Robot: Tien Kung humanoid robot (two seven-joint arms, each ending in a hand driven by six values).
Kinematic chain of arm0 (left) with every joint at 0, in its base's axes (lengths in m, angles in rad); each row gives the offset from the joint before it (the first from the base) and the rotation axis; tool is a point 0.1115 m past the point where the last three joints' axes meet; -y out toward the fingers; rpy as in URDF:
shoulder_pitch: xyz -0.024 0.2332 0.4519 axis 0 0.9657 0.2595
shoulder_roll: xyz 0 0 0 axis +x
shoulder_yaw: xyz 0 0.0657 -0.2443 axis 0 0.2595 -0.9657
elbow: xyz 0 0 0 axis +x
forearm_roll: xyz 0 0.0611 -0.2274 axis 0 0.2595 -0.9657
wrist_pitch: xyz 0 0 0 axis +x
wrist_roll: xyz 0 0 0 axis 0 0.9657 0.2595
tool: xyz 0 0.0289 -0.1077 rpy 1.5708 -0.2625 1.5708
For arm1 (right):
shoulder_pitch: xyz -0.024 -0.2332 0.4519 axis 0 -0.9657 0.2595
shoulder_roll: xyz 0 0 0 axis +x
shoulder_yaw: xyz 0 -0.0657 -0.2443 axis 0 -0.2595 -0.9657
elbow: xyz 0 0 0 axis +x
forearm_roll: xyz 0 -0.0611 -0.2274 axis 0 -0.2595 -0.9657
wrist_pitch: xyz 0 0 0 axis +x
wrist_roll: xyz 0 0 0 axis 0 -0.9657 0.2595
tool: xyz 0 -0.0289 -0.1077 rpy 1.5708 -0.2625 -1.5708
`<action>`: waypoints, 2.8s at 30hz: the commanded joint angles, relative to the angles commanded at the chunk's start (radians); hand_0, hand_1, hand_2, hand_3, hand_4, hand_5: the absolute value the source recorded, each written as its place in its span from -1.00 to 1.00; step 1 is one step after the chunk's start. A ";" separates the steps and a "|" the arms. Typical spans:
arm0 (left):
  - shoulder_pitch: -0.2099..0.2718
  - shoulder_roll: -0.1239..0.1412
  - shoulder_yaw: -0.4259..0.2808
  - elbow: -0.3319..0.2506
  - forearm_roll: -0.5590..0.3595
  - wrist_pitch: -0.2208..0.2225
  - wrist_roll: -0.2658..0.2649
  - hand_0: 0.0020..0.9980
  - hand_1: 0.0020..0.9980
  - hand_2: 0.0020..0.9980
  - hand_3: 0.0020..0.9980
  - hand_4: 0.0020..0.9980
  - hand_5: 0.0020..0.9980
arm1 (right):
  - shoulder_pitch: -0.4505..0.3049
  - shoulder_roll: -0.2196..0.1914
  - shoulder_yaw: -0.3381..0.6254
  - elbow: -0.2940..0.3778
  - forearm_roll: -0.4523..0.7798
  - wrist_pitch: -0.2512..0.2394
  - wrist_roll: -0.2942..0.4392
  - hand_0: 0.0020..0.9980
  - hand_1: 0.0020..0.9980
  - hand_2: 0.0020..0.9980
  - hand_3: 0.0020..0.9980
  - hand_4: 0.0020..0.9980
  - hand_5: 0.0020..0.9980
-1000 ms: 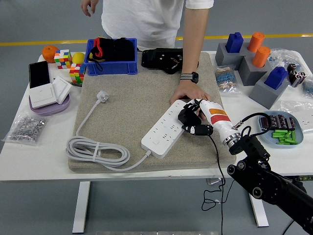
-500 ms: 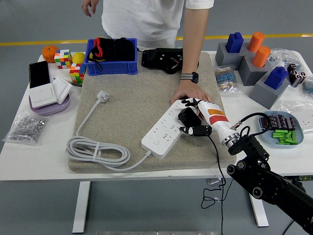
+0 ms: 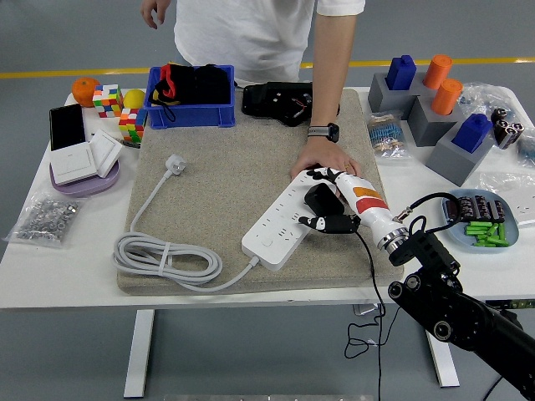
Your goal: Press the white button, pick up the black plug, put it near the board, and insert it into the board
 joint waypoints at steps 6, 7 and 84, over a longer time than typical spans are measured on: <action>-0.002 -0.002 0.000 0.000 -0.001 0.001 -0.001 0.37 0.35 0.32 0.37 0.12 -0.61 | -0.038 -0.022 0.064 0.112 -0.027 0.034 -0.011 0.83 0.84 0.81 0.86 1.00 0.10; -0.002 -0.002 -0.001 0.000 -0.001 0.001 -0.001 0.37 0.35 0.32 0.37 0.12 -0.61 | -0.047 -0.027 0.074 0.135 -0.030 0.038 -0.011 0.86 0.85 0.82 0.88 1.00 0.20; -0.002 -0.004 0.010 0.000 -0.019 0.001 -0.002 0.37 0.35 0.31 0.37 0.13 -0.60 | -0.133 -0.093 0.047 0.232 -0.056 0.106 -0.002 0.92 0.86 0.77 0.72 1.00 0.43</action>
